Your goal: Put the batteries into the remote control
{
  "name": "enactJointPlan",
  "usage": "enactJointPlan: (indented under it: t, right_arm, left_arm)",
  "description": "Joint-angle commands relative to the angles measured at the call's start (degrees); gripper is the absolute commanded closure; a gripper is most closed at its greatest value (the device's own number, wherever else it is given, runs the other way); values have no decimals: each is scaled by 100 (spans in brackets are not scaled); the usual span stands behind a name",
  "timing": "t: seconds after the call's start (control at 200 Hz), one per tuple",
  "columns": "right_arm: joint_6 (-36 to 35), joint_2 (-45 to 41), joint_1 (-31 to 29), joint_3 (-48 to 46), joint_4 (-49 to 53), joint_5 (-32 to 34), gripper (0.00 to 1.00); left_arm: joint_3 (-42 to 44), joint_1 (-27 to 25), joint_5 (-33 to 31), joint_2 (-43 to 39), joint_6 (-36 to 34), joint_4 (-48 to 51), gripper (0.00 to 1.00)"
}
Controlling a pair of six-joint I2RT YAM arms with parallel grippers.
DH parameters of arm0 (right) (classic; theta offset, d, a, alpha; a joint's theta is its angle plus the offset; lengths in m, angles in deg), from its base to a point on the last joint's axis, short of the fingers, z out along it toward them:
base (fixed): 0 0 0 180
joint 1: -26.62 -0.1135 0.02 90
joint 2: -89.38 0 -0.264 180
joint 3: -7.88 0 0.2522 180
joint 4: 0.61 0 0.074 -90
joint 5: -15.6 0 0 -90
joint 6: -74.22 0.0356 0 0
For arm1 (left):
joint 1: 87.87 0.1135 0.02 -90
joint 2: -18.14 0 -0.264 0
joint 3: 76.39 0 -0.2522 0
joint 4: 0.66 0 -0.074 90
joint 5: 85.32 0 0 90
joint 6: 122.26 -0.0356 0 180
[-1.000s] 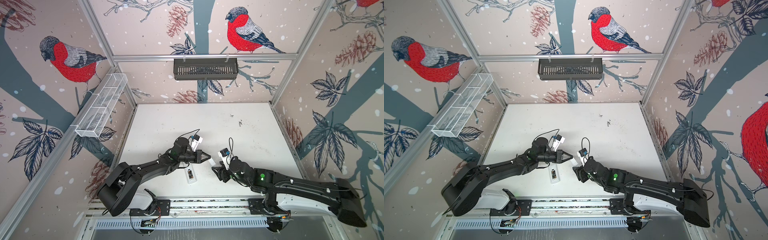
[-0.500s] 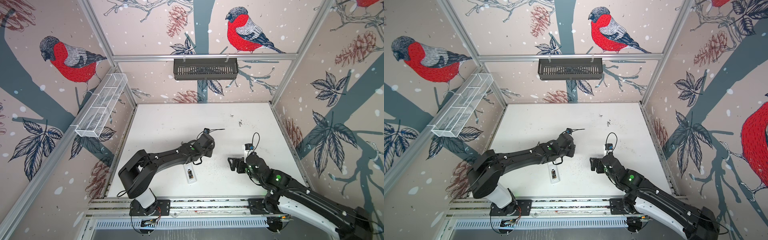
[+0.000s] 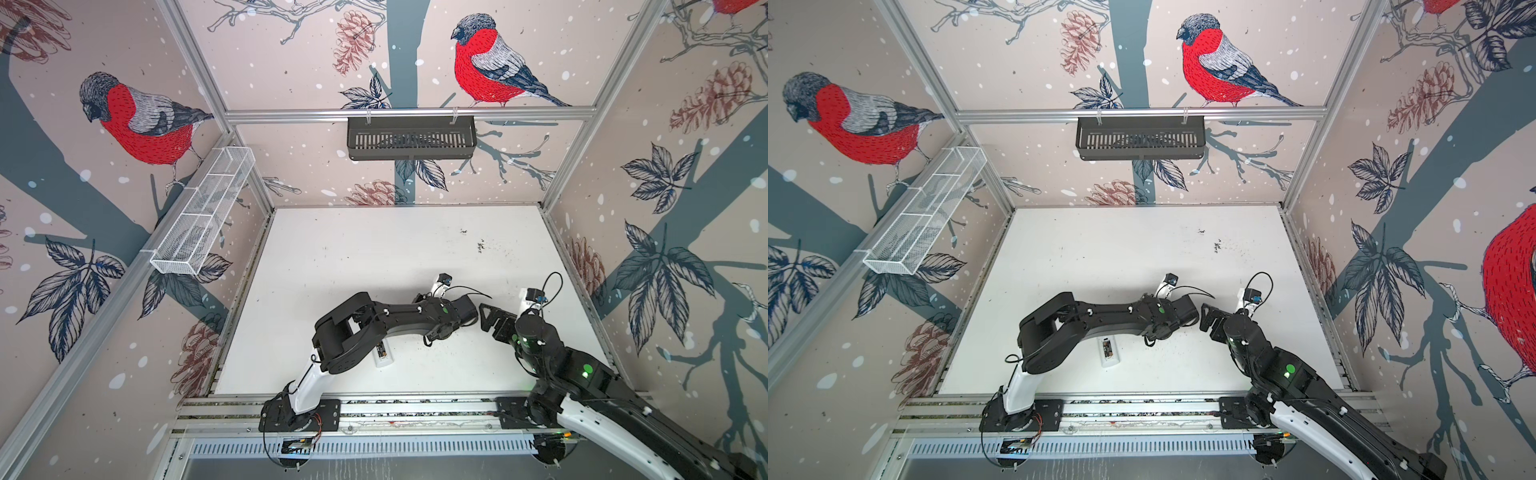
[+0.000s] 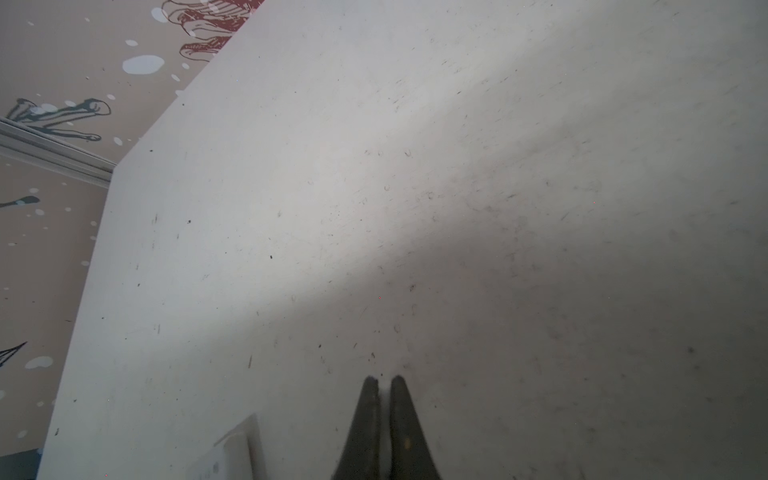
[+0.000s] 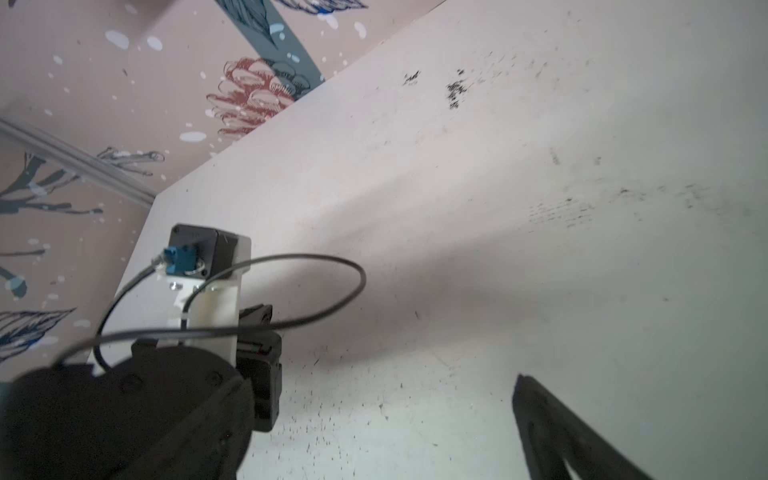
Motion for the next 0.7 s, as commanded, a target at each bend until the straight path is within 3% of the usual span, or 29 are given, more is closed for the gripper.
enactJointPlan:
  t: [0.0, 0.1, 0.3, 0.54, 0.695]
  right_arm:
    - [632, -198, -15, 122, 537, 789, 1]
    - [539, -387, -10, 153, 511, 910, 1]
    - [387, -336, -2, 193, 441, 899, 1]
    - [219, -229, 13, 193, 337, 846, 1]
    - [-52, -34, 79, 175, 141, 703, 1]
  left_arm:
    - [-110, -52, -34, 122, 299, 514, 100]
    - [-98, -114, 250, 92, 216, 294, 100]
    - [-212, -210, 647, 171, 24, 107, 83]
    - [-229, -282, 971, -5, -139, -64, 46]
    - [32, -265, 1259, -586, -294, -254, 25]
